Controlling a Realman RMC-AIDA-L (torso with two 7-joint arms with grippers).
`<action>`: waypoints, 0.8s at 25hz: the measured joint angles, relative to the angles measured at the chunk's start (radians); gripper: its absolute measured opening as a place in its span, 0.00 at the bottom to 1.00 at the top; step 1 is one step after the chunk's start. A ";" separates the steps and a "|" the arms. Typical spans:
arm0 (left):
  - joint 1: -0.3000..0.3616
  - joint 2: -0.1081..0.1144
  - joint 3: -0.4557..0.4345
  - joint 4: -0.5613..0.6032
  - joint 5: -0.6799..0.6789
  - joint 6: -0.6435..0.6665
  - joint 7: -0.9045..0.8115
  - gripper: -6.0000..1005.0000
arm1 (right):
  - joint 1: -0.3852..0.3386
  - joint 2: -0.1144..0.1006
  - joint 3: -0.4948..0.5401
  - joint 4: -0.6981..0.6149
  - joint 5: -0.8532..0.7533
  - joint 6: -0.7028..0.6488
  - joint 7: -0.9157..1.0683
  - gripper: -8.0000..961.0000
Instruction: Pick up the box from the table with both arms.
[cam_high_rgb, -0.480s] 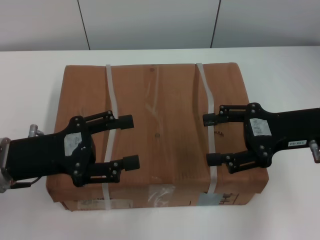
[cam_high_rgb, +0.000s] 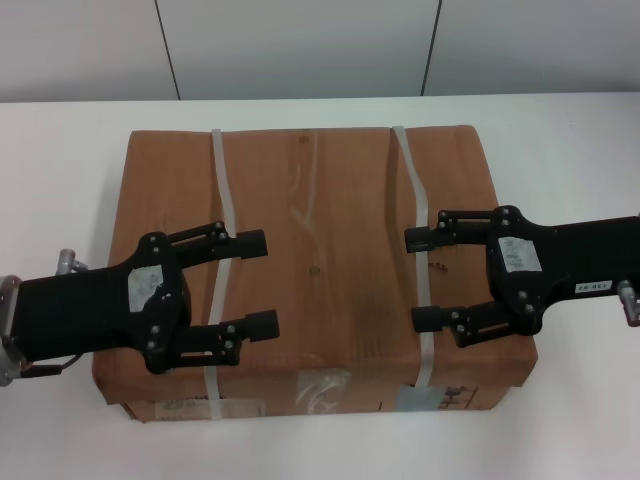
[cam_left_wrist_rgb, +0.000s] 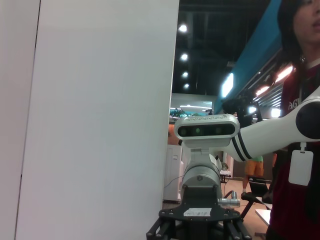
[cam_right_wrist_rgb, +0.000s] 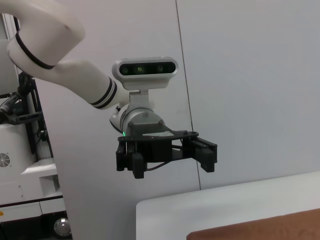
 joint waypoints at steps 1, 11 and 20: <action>0.000 0.000 0.000 0.000 0.000 0.000 0.000 0.80 | 0.000 0.000 0.000 0.000 0.000 0.000 0.000 0.92; 0.007 -0.001 -0.001 -0.001 -0.070 -0.039 -0.059 0.80 | -0.009 0.008 0.072 0.006 0.000 0.102 0.041 0.92; 0.015 -0.001 -0.002 -0.001 -0.189 -0.313 -0.363 0.80 | -0.038 0.012 0.157 0.038 -0.006 0.352 0.249 0.92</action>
